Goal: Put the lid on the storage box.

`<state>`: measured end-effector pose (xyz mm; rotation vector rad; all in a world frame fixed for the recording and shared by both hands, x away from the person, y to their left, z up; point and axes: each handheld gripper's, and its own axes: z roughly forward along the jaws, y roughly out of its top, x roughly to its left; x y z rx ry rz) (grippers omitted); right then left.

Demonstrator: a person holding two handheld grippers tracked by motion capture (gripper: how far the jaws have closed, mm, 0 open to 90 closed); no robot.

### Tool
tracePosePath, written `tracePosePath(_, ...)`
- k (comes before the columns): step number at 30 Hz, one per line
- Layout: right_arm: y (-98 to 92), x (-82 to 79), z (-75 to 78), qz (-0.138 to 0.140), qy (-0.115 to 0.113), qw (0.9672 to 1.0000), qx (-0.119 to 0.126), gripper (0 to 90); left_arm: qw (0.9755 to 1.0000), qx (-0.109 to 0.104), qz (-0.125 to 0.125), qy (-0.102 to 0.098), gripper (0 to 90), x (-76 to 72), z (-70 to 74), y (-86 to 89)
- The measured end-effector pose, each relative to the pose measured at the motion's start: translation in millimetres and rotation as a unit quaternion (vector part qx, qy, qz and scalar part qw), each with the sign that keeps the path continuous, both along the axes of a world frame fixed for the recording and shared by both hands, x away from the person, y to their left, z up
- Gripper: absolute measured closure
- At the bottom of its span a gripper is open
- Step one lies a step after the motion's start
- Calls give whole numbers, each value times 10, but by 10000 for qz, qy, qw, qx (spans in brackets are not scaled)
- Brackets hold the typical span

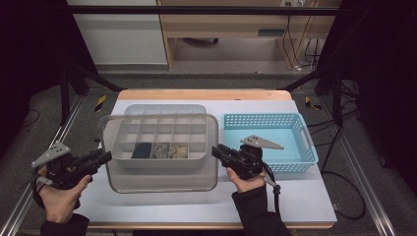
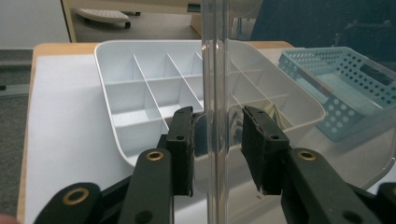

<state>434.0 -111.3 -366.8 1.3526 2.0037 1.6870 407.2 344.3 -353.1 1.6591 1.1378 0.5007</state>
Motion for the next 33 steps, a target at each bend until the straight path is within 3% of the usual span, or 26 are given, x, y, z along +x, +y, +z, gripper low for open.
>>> tracePosePath(6,35,123,113,-24,-82,10000,-13,704,10000,-16,1,-1,634,143,60,33)
tracePosePath(18,168,471,163,-109,-33,9999,-100,695,9999,1,121,91,624,472,109,107)
tracePosePath(33,264,696,290,-180,-39,9997,-133,689,9997,-88,220,57,620,668,222,175)
